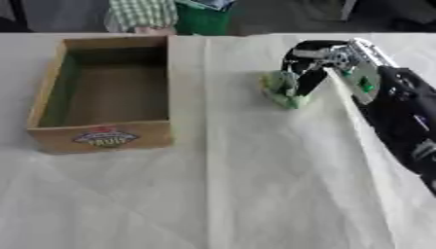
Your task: Pick up objects on the table and place them in the box.
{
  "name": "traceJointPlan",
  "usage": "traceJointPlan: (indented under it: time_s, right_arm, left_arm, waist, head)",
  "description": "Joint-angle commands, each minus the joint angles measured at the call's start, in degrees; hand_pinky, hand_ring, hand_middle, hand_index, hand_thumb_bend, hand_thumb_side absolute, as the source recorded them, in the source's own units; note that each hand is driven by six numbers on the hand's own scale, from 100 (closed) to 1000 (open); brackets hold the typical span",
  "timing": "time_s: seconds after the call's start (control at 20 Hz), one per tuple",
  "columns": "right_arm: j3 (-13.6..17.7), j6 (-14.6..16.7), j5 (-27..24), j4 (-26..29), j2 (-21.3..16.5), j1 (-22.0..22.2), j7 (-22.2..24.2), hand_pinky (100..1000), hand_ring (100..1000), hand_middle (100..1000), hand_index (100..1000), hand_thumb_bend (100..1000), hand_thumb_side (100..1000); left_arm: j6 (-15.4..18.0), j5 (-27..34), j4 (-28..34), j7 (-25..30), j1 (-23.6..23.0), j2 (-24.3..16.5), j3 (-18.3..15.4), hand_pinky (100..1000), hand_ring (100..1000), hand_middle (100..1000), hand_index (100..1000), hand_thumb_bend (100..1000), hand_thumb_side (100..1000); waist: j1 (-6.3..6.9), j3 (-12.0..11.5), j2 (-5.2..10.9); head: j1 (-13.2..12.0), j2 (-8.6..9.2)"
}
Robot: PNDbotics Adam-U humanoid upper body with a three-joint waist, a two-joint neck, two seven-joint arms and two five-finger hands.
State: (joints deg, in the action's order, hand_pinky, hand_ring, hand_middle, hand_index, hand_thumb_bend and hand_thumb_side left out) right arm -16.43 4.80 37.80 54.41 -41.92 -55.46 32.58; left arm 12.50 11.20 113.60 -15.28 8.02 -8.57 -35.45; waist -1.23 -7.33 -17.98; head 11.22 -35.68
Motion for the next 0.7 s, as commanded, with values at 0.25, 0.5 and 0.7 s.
traceJointPlan:
  time_s: [0.25, 0.5, 0.7]
  right_arm:
    - [0.2, -2.1, -3.8, 2.6, -2.0, -0.6, -2.2, 762, 592, 332, 528, 100, 100]
    - [-0.2, -4.5, -7.3, 7.0, -3.4, -0.8, -3.1, 748, 571, 290, 485, 100, 100]
    - [-0.3, -6.0, -8.8, 10.6, -4.5, -1.3, -3.4, 749, 562, 272, 471, 100, 100]
  left_arm:
    - [0.0, 0.0, 1.0, -0.1, 0.2, -1.1, -0.4, 782, 498, 503, 684, 107, 619]
    - [0.0, -0.1, 1.0, -0.1, 0.1, -1.3, -0.4, 781, 497, 502, 683, 106, 618]
    - [-0.1, -0.2, 1.0, -0.2, 0.0, -1.4, -0.4, 781, 497, 501, 682, 105, 616]
  waist:
    - [0.05, 0.3, 1.38]
    - [0.05, 0.4, 1.74]
    - [0.05, 0.7, 1.96]
  head:
    - [-0.1, 0.36]
    - [-0.1, 0.23]
    - [-0.2, -0.11]
